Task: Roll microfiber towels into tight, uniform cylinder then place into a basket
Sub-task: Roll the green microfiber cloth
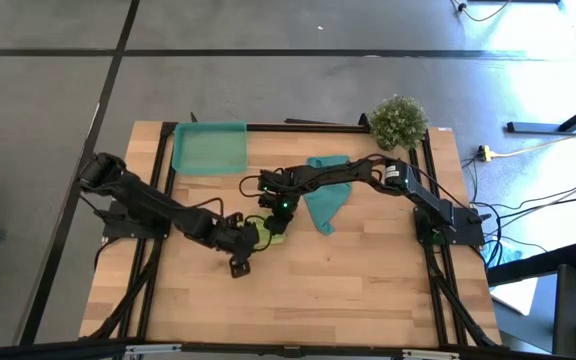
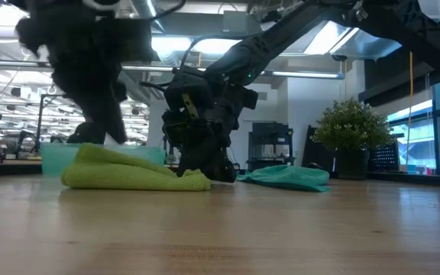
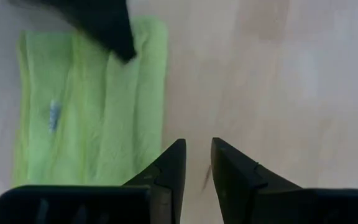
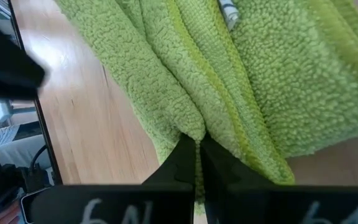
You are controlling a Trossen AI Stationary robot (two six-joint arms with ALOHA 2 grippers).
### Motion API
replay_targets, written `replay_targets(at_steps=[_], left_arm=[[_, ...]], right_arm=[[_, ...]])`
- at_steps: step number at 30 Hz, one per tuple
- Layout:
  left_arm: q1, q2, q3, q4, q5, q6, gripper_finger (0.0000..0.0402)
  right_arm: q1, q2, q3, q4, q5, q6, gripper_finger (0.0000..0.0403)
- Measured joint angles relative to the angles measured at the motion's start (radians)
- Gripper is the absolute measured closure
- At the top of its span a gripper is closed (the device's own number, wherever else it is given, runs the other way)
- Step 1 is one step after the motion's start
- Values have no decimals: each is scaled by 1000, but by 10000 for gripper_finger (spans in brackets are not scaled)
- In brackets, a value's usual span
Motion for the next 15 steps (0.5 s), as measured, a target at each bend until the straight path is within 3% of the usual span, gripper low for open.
replay_targets(at_steps=[5, 15], left_arm=[[2, 20, -29, -6, -112, -42, 331], [20, 18, -139, 28, -89, -101, 331]], right_arm=[[0, 0, 0, -1, -1, 0, 397], [0, 1, 0, 2, 0, -1, 397]])
